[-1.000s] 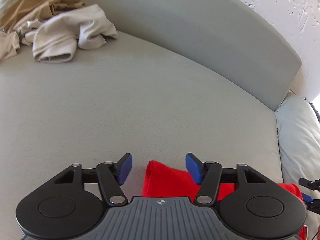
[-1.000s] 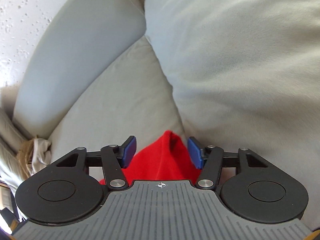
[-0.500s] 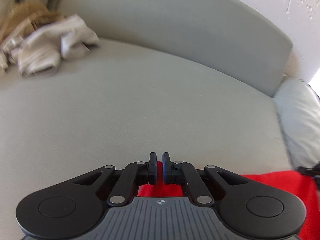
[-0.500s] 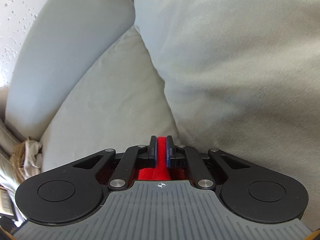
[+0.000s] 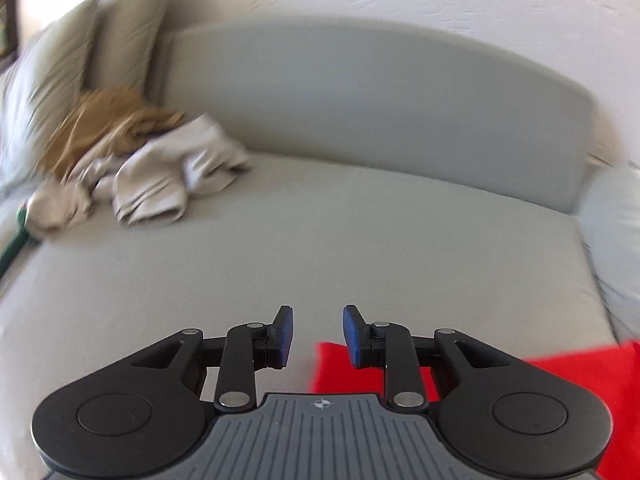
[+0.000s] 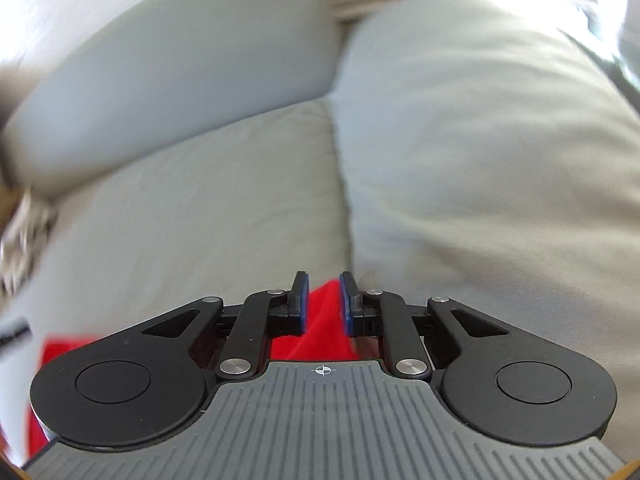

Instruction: Fold clothes

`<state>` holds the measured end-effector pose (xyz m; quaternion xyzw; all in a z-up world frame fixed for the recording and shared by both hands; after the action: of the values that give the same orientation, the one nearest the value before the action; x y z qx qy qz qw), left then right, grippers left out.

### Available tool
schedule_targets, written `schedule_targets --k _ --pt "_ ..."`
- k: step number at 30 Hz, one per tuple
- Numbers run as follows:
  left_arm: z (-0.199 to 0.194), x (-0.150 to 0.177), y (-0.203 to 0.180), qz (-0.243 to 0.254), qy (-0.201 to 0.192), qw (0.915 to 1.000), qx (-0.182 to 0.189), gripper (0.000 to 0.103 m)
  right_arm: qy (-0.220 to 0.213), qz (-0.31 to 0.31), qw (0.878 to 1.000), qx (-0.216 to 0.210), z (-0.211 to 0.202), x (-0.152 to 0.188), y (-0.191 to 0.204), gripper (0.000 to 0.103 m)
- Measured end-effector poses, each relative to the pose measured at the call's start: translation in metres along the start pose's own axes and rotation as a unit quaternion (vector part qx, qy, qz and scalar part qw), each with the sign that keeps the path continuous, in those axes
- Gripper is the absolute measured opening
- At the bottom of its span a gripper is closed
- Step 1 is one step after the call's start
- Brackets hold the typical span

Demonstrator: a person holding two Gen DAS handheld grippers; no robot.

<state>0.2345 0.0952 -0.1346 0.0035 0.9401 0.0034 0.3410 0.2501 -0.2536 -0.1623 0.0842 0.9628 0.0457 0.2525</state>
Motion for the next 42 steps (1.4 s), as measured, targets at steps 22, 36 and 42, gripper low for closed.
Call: schedule_targets --k 22,36,42 --pt "0.043 0.045 -0.034 0.065 0.091 0.9936 -0.019 0.034 0.051 -0.143 0.988 0.026 0.035 0.045 0.078 0.019" --pt "0.038 0.04 -0.003 0.089 0.087 0.9874 -0.098 0.026 0.064 -0.029 0.992 0.107 0.029 0.039 -0.01 0.014" --pt "-0.025 0.034 0.031 0.045 0.078 0.9932 -0.074 0.025 0.042 0.054 0.995 0.071 -0.035 0.044 -0.058 0.021"
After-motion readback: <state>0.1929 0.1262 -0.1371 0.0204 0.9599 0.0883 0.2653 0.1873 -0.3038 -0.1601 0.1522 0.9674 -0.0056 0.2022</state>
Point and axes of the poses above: each gripper's, at about its wrist camera, not at the fingertips, and z roughly the way its jaws point, y to its left, x to its underside, the point moved 3 cm from there along z, roughly the way its jaws point, and after that the axes turned 9 degrees about y, right-handed, at the moved point
